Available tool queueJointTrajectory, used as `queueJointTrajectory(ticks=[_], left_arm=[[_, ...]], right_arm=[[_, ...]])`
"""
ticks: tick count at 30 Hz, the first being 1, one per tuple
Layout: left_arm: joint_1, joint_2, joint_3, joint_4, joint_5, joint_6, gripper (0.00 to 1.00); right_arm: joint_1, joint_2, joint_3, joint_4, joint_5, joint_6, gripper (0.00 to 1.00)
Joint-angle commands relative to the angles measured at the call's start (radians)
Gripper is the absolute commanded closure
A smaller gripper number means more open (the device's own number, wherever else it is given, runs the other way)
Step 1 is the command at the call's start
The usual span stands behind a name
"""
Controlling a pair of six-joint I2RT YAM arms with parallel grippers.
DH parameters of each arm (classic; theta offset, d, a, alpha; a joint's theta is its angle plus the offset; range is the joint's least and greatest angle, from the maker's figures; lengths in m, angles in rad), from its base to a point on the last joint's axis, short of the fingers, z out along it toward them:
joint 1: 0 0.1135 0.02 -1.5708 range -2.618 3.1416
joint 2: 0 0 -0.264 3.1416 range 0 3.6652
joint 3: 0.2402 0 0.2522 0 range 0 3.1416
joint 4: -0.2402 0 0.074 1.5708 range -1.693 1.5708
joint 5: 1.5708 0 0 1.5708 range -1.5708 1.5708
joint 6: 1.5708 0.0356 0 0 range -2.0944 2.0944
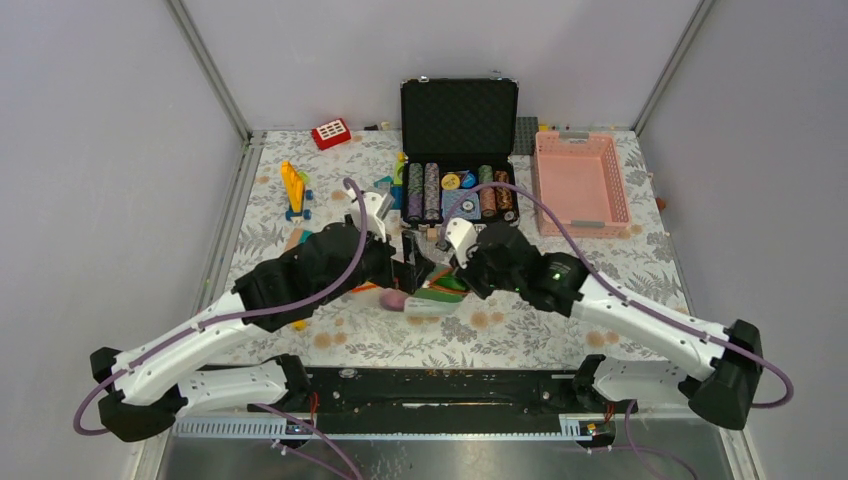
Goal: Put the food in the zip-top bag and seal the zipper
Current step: Adjust the fake vegetable in the zipper food storage bag.
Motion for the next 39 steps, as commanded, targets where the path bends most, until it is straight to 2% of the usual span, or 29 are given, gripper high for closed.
queueJointTrajectory(ticks=[1,3,7,11,15,21,25,27,28,29,32,36,39], left_arm=[[0.001,0.004,0.047,0.048,0.229,0.305,0.01],[0.001,0.000,0.026,0.083,0.337,0.375,0.01],[0.001,-0.002,-0.039,0.145,0.532,0.457,0.01],[0.001,0.049,-0.084,0.163,0.553,0.490,0.02],[0.000,0.130,-0.117,0.158,0.521,0.488,0.12],[0.000,0.175,-0.111,0.178,0.520,0.503,0.33],[-0.002,0.194,-0.110,0.187,0.493,0.515,0.62],[-0.002,0.215,-0.101,0.186,0.490,0.519,0.81],[-0.003,0.225,-0.096,0.186,0.487,0.518,0.94],[-0.003,0.231,-0.090,0.186,0.482,0.516,1.00],[-0.006,0.231,-0.086,0.189,0.479,0.516,1.00],[-0.008,0.188,-0.104,0.216,0.487,0.506,1.00],[-0.008,0.159,-0.119,0.236,0.487,0.490,1.00]], right_arm=[[-0.112,-0.096,0.069,-0.199,-0.229,-0.234,1.00],[-0.148,-0.130,0.091,-0.248,-0.263,-0.286,1.00],[-0.165,-0.147,0.138,-0.329,-0.210,-0.276,1.00],[-0.178,-0.128,0.177,-0.353,-0.248,-0.243,1.00],[-0.192,-0.093,0.202,-0.381,-0.226,-0.205,1.00],[-0.219,-0.050,0.216,-0.383,-0.232,-0.157,1.00],[-0.223,-0.037,0.212,-0.372,-0.239,-0.146,0.98],[-0.222,-0.040,0.199,-0.357,-0.252,-0.142,0.96],[-0.222,-0.044,0.192,-0.347,-0.266,-0.138,0.94],[-0.222,-0.047,0.186,-0.338,-0.274,-0.131,0.90],[-0.223,-0.061,0.169,-0.316,-0.266,-0.108,0.72],[-0.223,-0.111,0.147,-0.297,-0.192,-0.063,0.61],[-0.223,-0.177,0.127,-0.285,-0.147,-0.032,0.44]])
